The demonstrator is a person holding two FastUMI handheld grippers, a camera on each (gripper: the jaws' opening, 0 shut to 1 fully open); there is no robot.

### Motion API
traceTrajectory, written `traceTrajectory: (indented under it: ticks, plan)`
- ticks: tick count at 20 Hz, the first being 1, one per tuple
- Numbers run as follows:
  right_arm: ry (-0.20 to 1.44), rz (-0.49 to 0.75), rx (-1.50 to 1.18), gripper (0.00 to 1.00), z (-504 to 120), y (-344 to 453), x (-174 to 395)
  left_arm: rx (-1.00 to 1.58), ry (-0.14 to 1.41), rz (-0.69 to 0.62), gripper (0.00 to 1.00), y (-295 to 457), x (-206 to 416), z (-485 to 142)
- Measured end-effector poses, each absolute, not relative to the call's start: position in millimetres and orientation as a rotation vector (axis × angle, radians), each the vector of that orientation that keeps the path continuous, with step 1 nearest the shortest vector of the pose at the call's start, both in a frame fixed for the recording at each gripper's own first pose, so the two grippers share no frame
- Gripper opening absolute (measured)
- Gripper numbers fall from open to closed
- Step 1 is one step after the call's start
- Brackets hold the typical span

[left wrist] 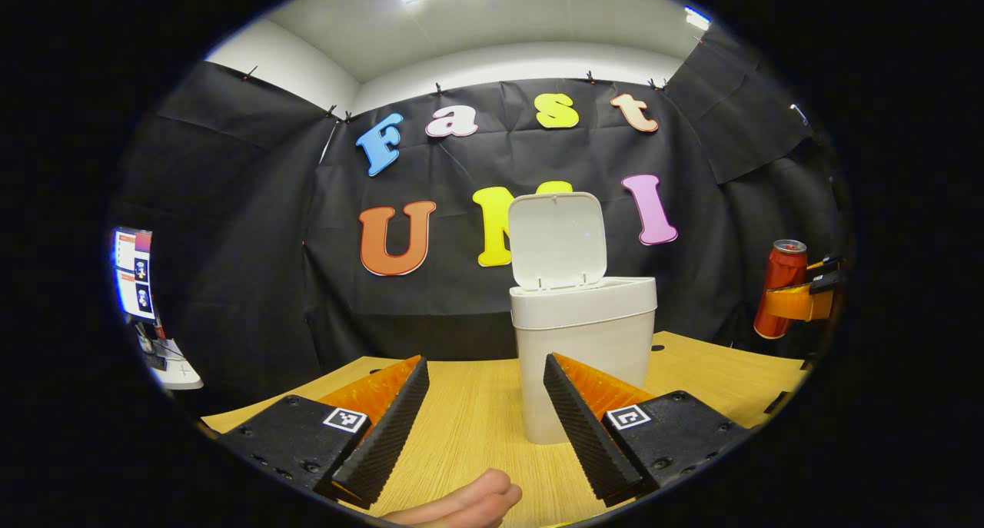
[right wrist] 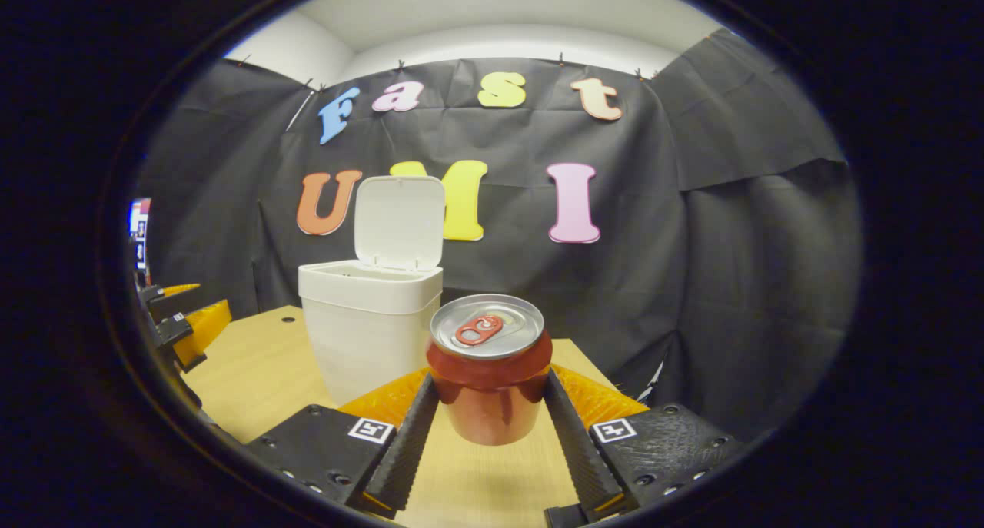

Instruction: Press the lid of the desktop garbage bin to open it, pick up the crumpled paper on the desktop and throw it into the bin, then pick up the pop can on the desktop and drop it into the bin, and finally close the garbage bin lid.

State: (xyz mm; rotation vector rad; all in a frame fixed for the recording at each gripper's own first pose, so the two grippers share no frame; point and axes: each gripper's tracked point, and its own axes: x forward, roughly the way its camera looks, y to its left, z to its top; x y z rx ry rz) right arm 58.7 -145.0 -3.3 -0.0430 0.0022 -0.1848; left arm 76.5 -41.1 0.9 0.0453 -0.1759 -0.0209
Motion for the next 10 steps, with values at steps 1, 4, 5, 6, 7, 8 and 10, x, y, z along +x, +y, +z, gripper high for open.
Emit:
traceTrajectory:
  ticks: [1,4,5,6,7,8,10]
  plan:
    - [0.004,-0.188,-0.056,0.78,-0.4,-141.3,58.5,0.042,-0.19,-0.018,0.97,-37.7,72.5,3.9]
    - [-0.004,-0.161,-0.082,0.78,18.8,-116.2,60.8,0.018,-0.188,-0.014,0.97,-27.1,67.9,1.0]
    - [-0.004,-0.154,-0.088,0.78,24.8,-108.4,62.5,0.01,-0.188,0.004,0.97,-18.4,66.6,2.9]
    - [-0.003,-0.152,-0.089,0.79,31.4,-100.7,63.7,0.007,-0.196,0.016,0.97,-12.2,66.2,5.8]
    - [-0.009,-0.142,-0.088,0.78,39.2,-90.7,65.0,0.007,-0.205,0.021,0.97,-8.1,64.7,8.4]
    - [-0.018,-0.127,-0.087,0.79,48.9,-77.7,66.6,0.006,-0.208,0.024,0.97,-4.5,64.7,9.1]
    - [-0.022,-0.119,-0.097,0.78,61.4,-61.1,70.3,0.01,-0.201,0.021,0.97,0.7,65.3,6.7]
